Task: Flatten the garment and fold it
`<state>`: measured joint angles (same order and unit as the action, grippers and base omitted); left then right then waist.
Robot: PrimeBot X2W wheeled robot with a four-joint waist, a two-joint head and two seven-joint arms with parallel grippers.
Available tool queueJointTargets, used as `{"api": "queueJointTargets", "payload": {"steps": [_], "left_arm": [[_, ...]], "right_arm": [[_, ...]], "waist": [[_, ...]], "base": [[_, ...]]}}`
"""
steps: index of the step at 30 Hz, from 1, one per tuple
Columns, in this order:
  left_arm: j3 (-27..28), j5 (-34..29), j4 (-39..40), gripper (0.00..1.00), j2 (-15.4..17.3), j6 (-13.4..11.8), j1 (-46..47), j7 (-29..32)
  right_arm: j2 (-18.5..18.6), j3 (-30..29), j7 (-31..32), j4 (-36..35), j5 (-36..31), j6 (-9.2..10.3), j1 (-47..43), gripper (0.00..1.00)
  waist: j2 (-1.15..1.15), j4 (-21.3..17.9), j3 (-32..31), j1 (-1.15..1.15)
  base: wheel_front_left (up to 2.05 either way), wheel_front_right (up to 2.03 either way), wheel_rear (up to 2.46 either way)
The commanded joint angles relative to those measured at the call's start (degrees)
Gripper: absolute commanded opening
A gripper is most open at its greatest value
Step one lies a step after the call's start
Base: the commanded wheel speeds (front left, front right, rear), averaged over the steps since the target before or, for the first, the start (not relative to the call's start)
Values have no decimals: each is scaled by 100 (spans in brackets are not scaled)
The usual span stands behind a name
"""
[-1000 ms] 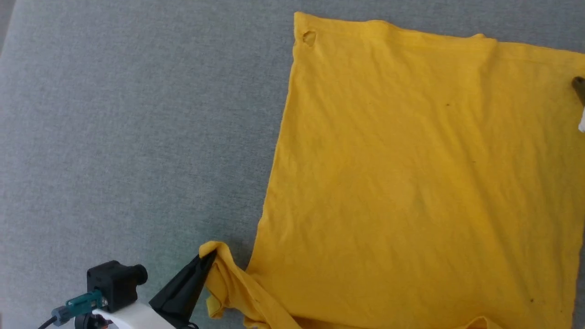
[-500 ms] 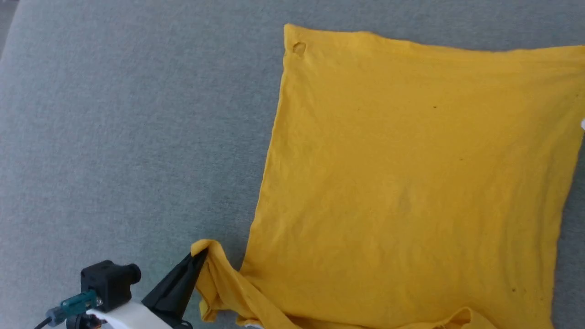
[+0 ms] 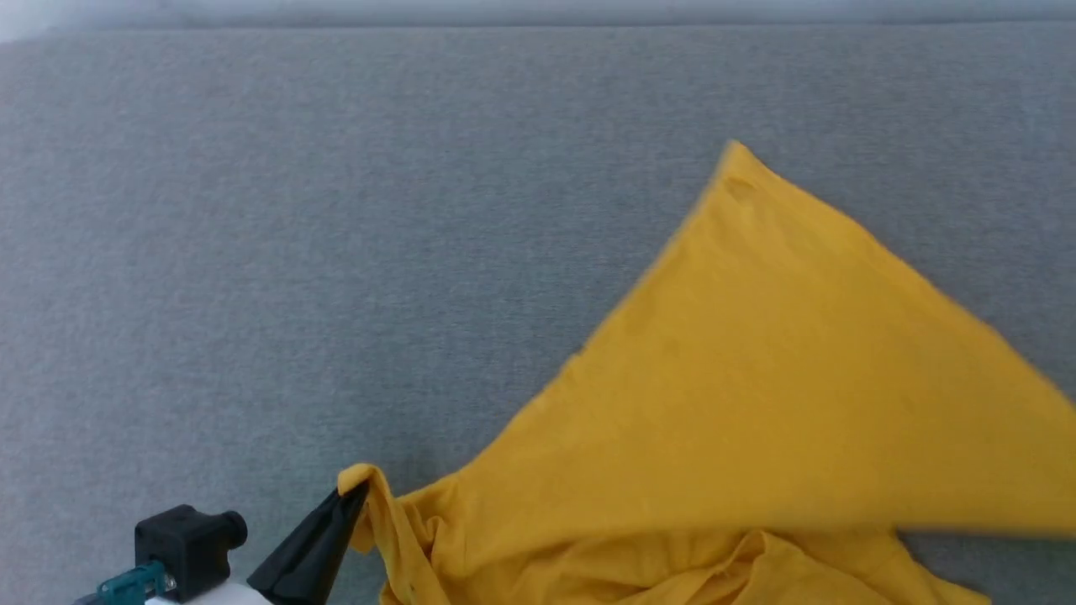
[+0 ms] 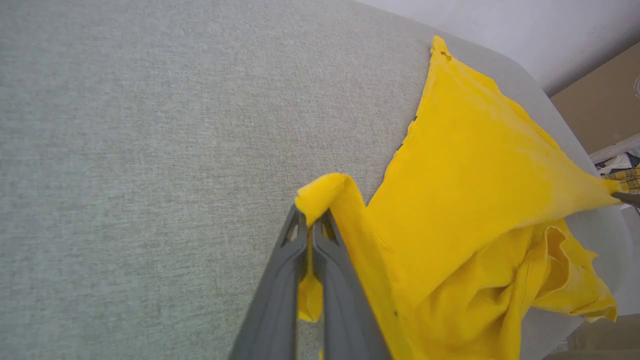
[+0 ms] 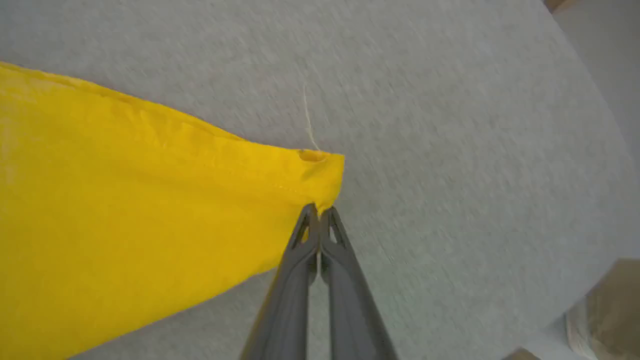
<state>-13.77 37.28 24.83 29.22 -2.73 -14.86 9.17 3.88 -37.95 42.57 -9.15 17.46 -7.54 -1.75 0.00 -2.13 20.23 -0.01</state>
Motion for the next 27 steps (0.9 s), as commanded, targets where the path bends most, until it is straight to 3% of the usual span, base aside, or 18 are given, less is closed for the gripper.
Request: {"api": "queueJointTargets", "payload": {"steps": [1,4,8,9,10,12,15,18,21,24,27], "left_arm": [[-5,-44,11,0,19,-18,11,13],[-3,-39,-8,0,23,-41,-22,16],[18,-41,-10,0,70,-90,-139,47],[20,-47,-10,0,83,-101,-153,60],[16,-47,-7,0,93,-108,-165,78],[-4,-35,2,0,103,-113,-183,116],[-38,-23,28,0,103,-120,-200,150],[-99,-17,57,0,76,-105,-195,154],[-164,-34,68,0,26,-82,-133,121],[-225,-58,43,0,-30,-51,-23,78],[-272,-99,21,0,-66,-14,113,37]], "right_arm": [[-11,-36,-46,-21,30,5,-78,0],[-92,-187,-309,276,398,5,-843,0],[-98,108,-991,1006,954,5,-1217,0],[-98,228,-1165,1098,1014,5,-1204,9],[-99,347,-1321,1110,1044,5,-1167,100],[-99,486,-1515,958,988,5,-1077,100],[-99,659,-1390,177,825,5,-902,100],[-19,782,-823,-899,704,5,-622,100],[329,962,-240,-1630,594,5,-145,100],[661,1332,181,-1783,476,5,442,100],[921,1826,478,-1401,276,5,983,100]], "waist": [[0,-191,-149,1],[0,-272,-210,1],[0,-413,-341,1],[0,-436,-389,1],[0,-450,-437,1],[0,-454,-526,1],[0,-416,-622,1],[0,-302,-655,1],[0,-139,-582,1],[0,59,-432,1],[0,242,-208,1]], "base": [[0,0,0],[0,0,0],[0,0,0],[0,0,0],[0,0,0],[0,0,0],[0,0,0],[0,0,0],[0,0,0],[0,0,0],[0,0,0]]}}
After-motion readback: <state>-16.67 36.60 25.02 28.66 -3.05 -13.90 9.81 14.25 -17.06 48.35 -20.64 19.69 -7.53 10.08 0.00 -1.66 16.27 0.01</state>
